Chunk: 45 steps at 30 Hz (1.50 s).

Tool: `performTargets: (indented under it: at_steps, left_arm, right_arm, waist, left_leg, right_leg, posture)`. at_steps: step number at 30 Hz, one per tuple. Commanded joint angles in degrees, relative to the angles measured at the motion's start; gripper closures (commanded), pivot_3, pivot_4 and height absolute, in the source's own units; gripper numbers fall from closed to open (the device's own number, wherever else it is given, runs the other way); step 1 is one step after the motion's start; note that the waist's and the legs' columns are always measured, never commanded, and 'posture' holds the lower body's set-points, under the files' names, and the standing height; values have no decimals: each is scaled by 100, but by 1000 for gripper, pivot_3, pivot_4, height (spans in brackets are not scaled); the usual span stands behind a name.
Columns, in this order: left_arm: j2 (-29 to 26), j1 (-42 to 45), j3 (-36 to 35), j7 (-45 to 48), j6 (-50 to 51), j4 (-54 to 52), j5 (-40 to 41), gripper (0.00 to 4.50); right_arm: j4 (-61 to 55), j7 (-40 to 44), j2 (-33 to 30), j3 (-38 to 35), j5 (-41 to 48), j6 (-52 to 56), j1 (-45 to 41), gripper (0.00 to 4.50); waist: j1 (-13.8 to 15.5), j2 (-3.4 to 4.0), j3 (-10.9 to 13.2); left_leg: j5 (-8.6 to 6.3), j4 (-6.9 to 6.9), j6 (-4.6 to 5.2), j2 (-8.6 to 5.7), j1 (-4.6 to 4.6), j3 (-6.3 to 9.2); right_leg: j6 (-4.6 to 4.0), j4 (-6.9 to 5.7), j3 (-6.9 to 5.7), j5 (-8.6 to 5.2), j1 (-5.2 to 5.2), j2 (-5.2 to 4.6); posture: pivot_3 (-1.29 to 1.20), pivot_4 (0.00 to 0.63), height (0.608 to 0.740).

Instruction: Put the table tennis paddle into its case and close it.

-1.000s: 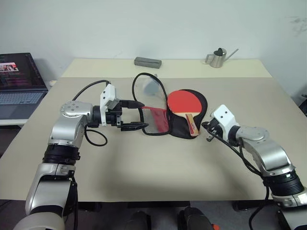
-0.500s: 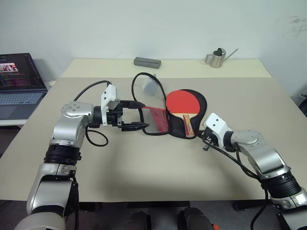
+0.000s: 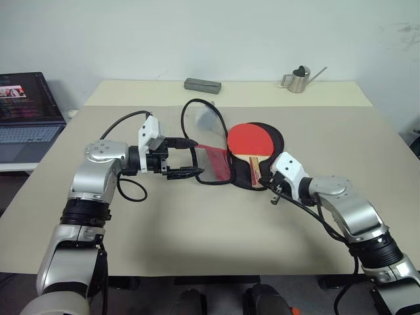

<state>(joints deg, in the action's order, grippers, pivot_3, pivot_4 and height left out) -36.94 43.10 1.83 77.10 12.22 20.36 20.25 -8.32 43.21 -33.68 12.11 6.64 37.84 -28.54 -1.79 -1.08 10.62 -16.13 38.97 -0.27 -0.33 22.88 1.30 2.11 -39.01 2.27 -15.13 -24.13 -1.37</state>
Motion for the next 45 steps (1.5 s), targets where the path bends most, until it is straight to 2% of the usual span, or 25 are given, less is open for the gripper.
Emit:
performTargets:
  at_steps: [1,11,23,29,33,38,42,45]
  left_arm:
    - [26,4,-146,-44,-9,-196,109,0]
    - [-35,75,-368,-264,9,-58,130,0]
    - [-332,-98,-1175,-893,91,289,231,0]
    - [-411,-22,-1307,-1221,-138,1004,58,0]
    - [-332,150,-1026,-1351,-674,1613,-367,0]
    - [-134,731,-669,-1658,-1466,2734,-993,0]
    - [113,1180,-534,-1830,-1889,3498,-1253,0]
    - [329,1455,-396,-1918,-2077,3930,-1482,625]
  right_arm:
    - [-231,-14,-25,-200,85,-8,-5,4478]
    - [-199,-126,151,-399,300,62,-148,4478]
    - [-398,-239,324,-575,657,341,-436,4478]
    - [-464,-340,388,-560,707,422,-445,4478]
    - [-657,-232,401,-591,904,491,-419,4478]
    - [-1079,221,216,-710,1504,786,-452,4478]
    - [-1305,279,122,-796,1738,931,-641,4478]
    - [-1350,275,12,-831,1772,949,-794,4500]
  waist:
    - [-6,0,0]
    - [-9,0,0]
    - [-12,0,0]
    - [-3,0,0]
    - [3,0,0]
    - [16,-1,0]
    - [14,-1,-1]
    - [13,-2,-1]
  left_leg:
    - [0,0,0,1,0,0]
    - [0,0,0,1,0,0]
    - [0,0,0,2,-1,1]
    - [0,0,0,0,0,1]
    - [0,0,0,0,1,2]
    - [0,1,0,-2,3,3]
    - [-1,1,1,-3,4,2]
    - [-1,1,1,-4,4,2]
  right_leg:
    - [0,0,0,0,0,0]
    - [0,-1,1,0,-1,1]
    - [0,-2,0,0,-1,-1]
    - [0,-1,-1,0,-1,-2]
    - [0,-1,-4,0,-1,-3]
    - [0,0,-9,0,-1,-2]
    - [0,0,-8,1,-2,-3]
    - [0,0,-9,1,-1,-3]
  posture:
    - [0,150,740]
    - [0,150,740]
    - [0,150,740]
    - [0,150,740]
    - [0,150,740]
    - [0,150,740]
    - [0,150,740]
    - [0,150,740]
